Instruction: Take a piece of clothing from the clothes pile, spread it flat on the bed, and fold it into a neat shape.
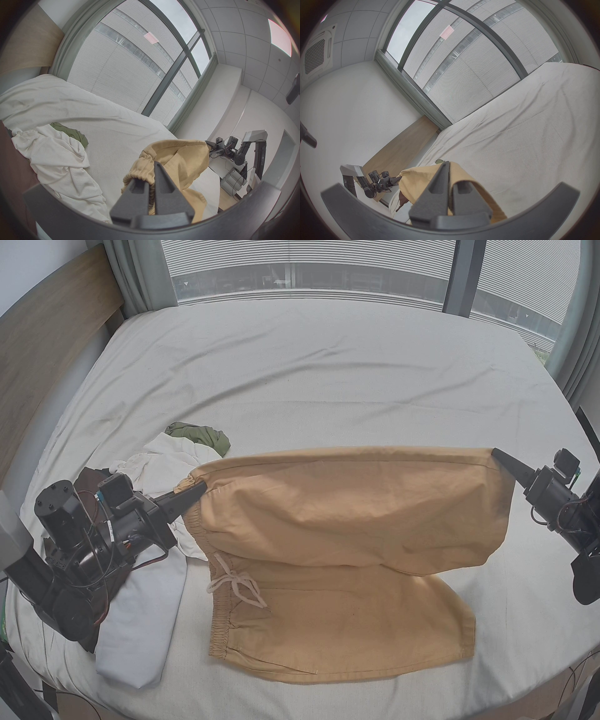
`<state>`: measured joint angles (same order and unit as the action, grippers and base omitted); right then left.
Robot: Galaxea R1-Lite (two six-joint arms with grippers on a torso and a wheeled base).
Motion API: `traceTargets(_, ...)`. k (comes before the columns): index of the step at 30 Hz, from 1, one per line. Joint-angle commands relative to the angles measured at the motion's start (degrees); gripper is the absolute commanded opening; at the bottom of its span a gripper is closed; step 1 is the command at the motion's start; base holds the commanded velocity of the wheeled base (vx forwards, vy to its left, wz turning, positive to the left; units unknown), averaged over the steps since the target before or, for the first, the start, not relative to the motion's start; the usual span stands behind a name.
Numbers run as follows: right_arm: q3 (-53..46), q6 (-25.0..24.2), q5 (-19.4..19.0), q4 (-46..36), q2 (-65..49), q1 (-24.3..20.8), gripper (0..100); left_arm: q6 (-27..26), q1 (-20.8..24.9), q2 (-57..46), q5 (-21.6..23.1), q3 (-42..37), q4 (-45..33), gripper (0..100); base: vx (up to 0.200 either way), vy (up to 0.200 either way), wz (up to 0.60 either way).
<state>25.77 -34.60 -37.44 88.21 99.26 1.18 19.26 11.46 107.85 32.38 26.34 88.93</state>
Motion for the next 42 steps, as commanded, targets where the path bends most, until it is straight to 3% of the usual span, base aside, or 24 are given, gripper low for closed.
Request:
traceTargets(1,-0.2,1.3,0.1,0.0,1.9,0.0,0,-0.5,0.1,1.0,-1.4,-0.4,0.0,0,0.000,0.000,0.00)
traceTargets(11,3.9,1.4,0.2,-0.1,4.9,0.5,0,-0.1,-1.9,3.7,-4.5,2.2,0.0,0,0.000,0.000,0.00)
traceTargets(16,7.2,1.1,0.2,-0.1,7.4,0.6,0,-0.2,-2.1,6.1,-8.6,4.0,0.0,0,0.000,0.000,0.00)
traceTargets(23,10.1,-1.3,0.2,-0.1,9.4,0.6,0,-0.2,-0.6,7.5,-8.8,6.1,0.0,0,0.000,0.000,0.00)
traceTargets(42,10.1,-1.0,0.2,-0.1,16.4,-0.2,0,-0.5,-0.5,12.0,-9.1,7.2,0.0,0,0.000,0.000,0.00)
